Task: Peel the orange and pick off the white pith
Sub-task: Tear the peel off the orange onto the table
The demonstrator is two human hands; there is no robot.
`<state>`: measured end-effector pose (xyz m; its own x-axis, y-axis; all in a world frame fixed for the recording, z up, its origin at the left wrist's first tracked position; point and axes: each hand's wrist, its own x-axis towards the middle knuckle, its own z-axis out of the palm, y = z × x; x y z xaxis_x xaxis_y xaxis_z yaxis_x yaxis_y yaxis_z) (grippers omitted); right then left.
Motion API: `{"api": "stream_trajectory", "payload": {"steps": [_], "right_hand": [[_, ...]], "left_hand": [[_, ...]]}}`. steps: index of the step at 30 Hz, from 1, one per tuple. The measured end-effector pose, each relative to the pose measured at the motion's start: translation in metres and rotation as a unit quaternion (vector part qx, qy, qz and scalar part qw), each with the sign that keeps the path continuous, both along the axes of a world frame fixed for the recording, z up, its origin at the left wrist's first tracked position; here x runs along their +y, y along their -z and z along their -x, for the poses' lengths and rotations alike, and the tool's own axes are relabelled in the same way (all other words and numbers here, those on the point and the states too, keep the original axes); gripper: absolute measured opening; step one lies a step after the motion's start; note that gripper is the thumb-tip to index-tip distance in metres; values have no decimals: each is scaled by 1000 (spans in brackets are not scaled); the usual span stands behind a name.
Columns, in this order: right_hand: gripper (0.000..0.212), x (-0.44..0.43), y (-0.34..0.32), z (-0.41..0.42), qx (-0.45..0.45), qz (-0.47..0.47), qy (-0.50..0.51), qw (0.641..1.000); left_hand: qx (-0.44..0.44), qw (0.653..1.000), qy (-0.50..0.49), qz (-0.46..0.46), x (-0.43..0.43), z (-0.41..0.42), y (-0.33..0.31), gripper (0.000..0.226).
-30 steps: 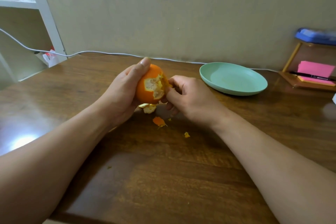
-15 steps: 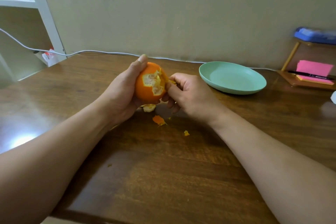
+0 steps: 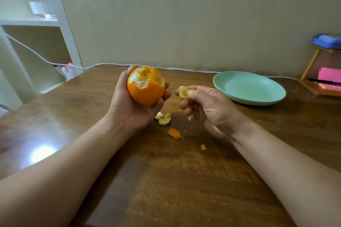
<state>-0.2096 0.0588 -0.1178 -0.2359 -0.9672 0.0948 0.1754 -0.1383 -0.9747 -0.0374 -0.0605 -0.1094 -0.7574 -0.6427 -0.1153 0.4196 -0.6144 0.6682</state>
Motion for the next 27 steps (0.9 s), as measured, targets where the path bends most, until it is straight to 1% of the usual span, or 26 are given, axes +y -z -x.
{"api": "stream_trajectory", "payload": {"steps": [1, 2, 3, 4, 5, 6, 7, 9, 10, 11, 12, 14, 16, 18, 19, 21, 23, 25, 27], "right_hand": [[25, 1, 1, 1, 42, -13, 15, 999], [25, 2, 4, 1, 129, -30, 37, 991], [24, 3, 7, 1, 244, -46, 59, 967], [23, 3, 12, -1, 352, -54, 76, 931], [21, 3, 15, -4, 427, -50, 88, 898], [20, 1, 17, -6, 468, -36, 104, 877], [21, 0, 16, -8, 487, -21, 124, 864], [23, -2, 12, -10, 504, -17, 157, 849], [26, -2, 9, -10, 503, -25, 160, 849], [30, -1, 7, -10, 483, -33, 152, 861], [33, 0, 5, -11, 446, -44, 136, 883], [37, 1, 2, -16, 348, -68, 103, 930], [37, 1, 2, -22, 243, -69, 81, 964], [32, 0, 4, -26, 176, -43, 80, 980], [30, -1, 5, -26, 170, -27, 87, 981], [29, 0, 7, -23, 189, 2, 112, 976], [30, 3, 9, -16, 243, 20, 150, 958], [32, 7, 10, -10, 336, 25, 181, 924], [33, 11, 8, -6, 419, 27, 194, 887]], "left_hand": [[7, 1000, -19, -2, -3, 0, 1, 67], [7, 999, -36, 4, -5, 0, 1, 67], [1, 999, -49, 17, -6, 1, 2, 67], [-9, 998, -59, 31, -7, 2, 2, 67], [-19, 997, -67, 44, -8, 3, 3, 68], [-27, 996, -73, 54, -8, 4, 4, 70], [-30, 995, -80, 60, -9, 5, 5, 72], [-25, 993, -93, 66, -10, 6, 7, 77], [-20, 993, -98, 67, -11, 7, 7, 76], [-13, 992, -102, 67, -11, 7, 8, 72], [-1, 992, -102, 68, -12, 8, 8, 64], [24, 993, -86, 72, -13, 8, 11, 52], [29, 994, -60, 83, -11, 8, 11, 49], [17, 993, -36, 114, -9, 9, 10, 52], [6, 991, -27, 132, -7, 9, 10, 56], [-13, 986, -12, 167, -5, 8, 9, 56], [-57, 974, 4, 218, -6, 6, 9, 53], [-92, 965, 24, 243, -7, 4, 7, 51], [-93, 966, 31, 241, -7, 3, 5, 49]]}}
